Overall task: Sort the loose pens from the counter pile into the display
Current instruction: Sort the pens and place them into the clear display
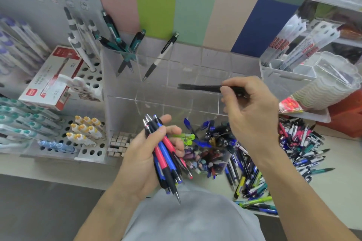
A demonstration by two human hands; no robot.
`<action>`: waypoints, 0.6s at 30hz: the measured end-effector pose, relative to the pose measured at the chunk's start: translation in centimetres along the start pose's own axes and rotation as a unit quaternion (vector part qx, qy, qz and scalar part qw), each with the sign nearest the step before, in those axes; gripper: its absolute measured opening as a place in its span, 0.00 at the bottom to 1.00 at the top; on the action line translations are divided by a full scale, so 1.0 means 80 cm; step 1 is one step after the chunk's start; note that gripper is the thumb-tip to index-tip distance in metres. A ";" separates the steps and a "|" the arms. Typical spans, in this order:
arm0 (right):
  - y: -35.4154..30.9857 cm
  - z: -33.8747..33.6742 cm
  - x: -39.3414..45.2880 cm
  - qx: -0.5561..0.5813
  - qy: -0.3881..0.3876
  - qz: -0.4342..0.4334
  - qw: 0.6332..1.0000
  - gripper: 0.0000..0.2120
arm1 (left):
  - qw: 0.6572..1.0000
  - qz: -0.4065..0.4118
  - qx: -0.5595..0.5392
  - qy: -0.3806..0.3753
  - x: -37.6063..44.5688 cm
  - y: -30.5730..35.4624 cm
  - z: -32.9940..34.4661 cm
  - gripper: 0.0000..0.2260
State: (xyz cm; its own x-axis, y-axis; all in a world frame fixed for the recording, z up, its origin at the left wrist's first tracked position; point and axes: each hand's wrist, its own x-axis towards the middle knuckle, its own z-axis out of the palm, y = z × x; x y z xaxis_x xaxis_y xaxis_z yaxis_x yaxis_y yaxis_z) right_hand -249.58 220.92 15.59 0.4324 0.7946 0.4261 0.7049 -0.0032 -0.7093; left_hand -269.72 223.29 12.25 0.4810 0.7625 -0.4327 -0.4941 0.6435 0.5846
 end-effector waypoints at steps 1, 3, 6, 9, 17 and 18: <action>0.002 0.008 0.005 -0.033 -0.030 -0.014 0.999 0.03 | 0.999 -0.019 -0.005 -0.026 -0.003 -0.003 0.000 0.20; 0.007 0.025 0.010 -0.065 -0.114 -0.007 0.991 0.05 | 0.997 -0.046 -0.006 -0.068 -0.008 -0.010 -0.001 0.20; 0.009 0.041 0.007 -0.053 -0.135 0.002 0.989 0.09 | 0.995 -0.064 0.004 -0.076 -0.011 -0.019 -0.003 0.18; 0.004 0.039 0.004 -0.030 -0.099 0.021 0.994 0.13 | 0.996 -0.065 0.003 -0.062 -0.011 -0.025 -0.007 0.12; -0.033 0.010 -0.073 0.118 -0.275 0.148 0.943 0.08 | 0.998 -0.021 0.036 0.040 -0.005 -0.032 -0.005 0.11; -0.029 0.011 -0.084 0.113 -0.325 0.173 0.923 0.11 | 0.998 -0.012 0.034 0.054 -0.003 -0.031 -0.005 0.11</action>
State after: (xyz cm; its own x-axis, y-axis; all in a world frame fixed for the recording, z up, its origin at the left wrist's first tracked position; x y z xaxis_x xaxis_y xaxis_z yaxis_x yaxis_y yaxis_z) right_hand -254.63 216.12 13.92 0.1280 0.9666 -0.2222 0.4207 -0.2558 -0.8704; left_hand -268.88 221.52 10.61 0.4103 0.7517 -0.5163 -0.4317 0.6588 0.6161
